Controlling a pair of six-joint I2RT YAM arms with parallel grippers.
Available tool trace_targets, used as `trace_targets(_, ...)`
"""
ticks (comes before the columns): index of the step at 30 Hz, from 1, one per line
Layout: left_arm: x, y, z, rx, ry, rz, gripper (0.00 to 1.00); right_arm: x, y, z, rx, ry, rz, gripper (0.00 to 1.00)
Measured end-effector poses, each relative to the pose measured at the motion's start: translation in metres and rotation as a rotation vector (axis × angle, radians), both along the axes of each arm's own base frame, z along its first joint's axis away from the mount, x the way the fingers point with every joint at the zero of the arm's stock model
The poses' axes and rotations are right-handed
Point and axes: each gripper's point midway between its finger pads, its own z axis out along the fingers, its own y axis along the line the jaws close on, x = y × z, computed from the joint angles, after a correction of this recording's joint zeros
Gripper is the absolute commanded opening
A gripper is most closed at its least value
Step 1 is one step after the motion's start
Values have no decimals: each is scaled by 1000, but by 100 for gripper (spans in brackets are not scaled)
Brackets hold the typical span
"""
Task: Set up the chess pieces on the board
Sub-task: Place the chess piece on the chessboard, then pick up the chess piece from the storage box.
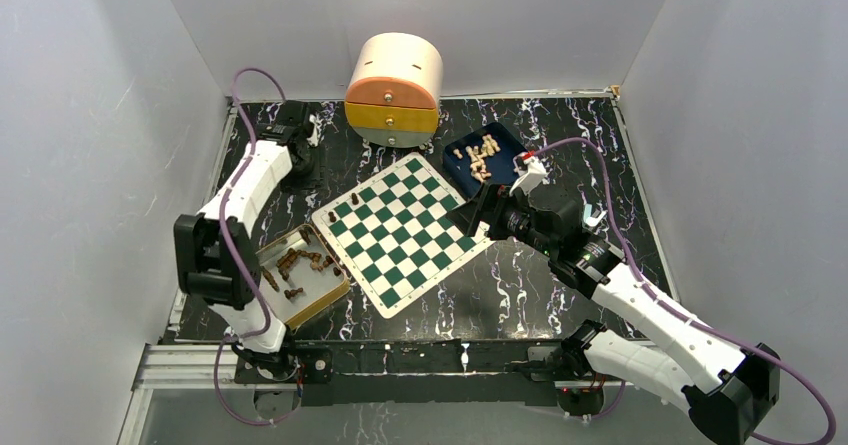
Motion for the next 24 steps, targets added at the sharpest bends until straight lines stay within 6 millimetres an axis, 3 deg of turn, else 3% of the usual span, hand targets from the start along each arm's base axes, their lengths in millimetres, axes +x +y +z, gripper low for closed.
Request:
trace_targets(5,-19,15,30,28,-87,131,51,-1,-2,-1,-15,-10,5,99)
trace_targets(8,-38,22,37,33,-109,219,50,-1,-2,0,-16,-16,6,99)
trace_targets(17,-119,46,2,92,-27,490,45,-2,-5,4,-12,-32,1,99)
trace_targets(24,-145,58,-21,141,8,594,40,-1,-5,3,-14,-31,-2,99)
